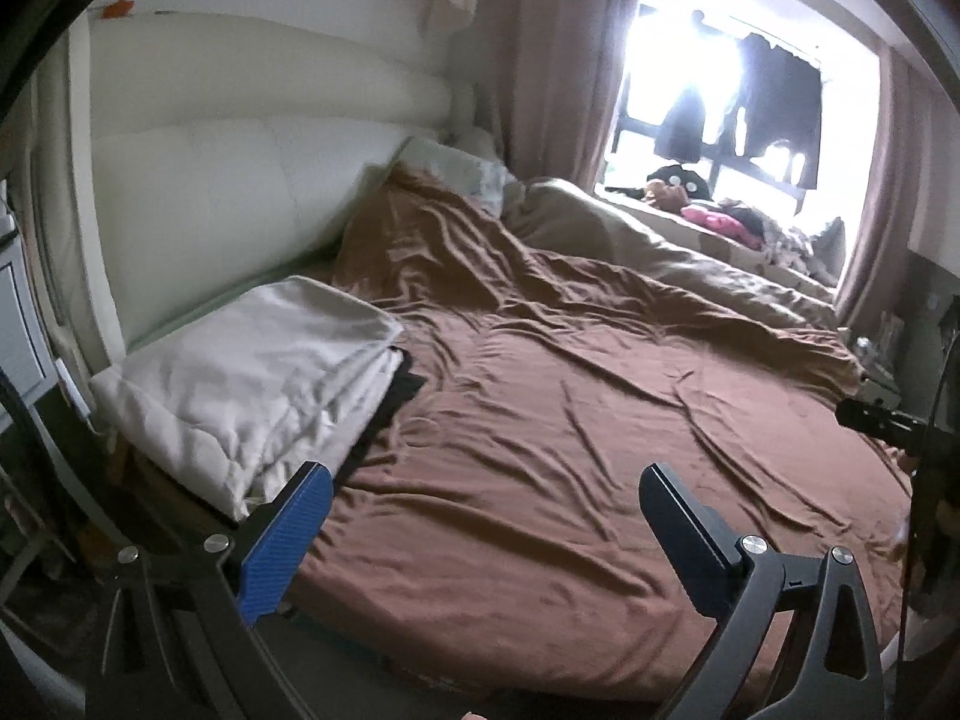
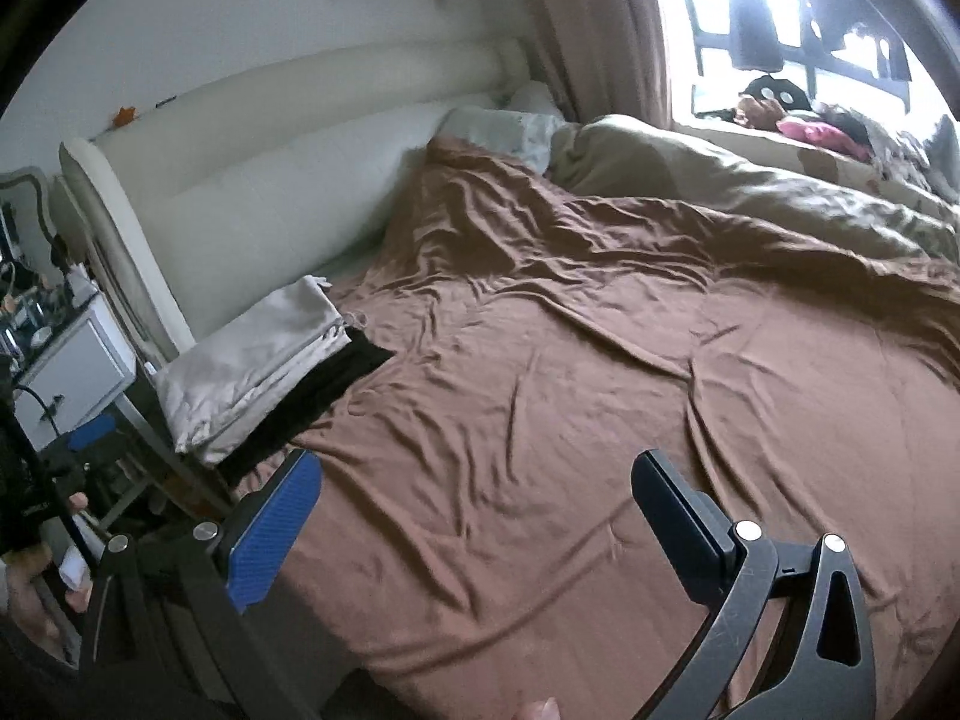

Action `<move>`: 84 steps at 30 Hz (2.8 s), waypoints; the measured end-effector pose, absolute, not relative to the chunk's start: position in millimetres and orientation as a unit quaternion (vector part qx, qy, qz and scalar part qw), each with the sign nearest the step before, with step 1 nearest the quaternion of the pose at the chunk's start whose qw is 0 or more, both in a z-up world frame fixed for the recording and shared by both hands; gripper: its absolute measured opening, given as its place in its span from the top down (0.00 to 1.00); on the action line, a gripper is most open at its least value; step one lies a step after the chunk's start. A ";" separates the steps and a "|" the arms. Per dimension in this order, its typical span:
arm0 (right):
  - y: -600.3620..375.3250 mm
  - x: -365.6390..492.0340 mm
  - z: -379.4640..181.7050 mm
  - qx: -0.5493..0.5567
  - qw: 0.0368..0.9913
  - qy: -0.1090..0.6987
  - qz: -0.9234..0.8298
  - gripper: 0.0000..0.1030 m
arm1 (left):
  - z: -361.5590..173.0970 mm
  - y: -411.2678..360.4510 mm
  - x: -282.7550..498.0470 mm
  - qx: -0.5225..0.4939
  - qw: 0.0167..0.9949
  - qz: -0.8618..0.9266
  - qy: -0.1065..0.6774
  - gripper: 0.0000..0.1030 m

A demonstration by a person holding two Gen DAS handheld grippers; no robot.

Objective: Fold large clothes

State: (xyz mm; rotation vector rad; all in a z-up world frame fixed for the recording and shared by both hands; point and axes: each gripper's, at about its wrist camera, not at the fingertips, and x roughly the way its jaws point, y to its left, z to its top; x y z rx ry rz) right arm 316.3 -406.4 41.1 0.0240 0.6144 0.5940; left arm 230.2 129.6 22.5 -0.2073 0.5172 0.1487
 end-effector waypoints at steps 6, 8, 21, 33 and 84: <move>-440.2 266.2 48.4 0.014 0.922 0.281 0.266 0.00 | 27.7 100.6 203.4 -0.094 0.964 0.047 0.246 0.00; -450.7 245.6 49.6 0.017 0.927 0.274 0.256 0.00 | 29.3 90.2 191.9 -0.088 0.965 0.038 0.242 0.00; -484.5 136.8 46.2 0.028 0.947 0.237 0.215 0.00 | 41.9 51.5 121.0 -0.065 0.976 -0.010 0.208 0.00; -513.8 66.9 25.1 0.066 0.955 0.218 0.189 0.00 | 38.4 34.4 63.1 -0.039 0.981 -0.011 0.190 0.00; -520.6 24.9 -6.7 0.060 0.968 0.196 0.143 0.00 | 21.9 -0.9 49.0 -0.032 0.982 -0.049 0.178 0.00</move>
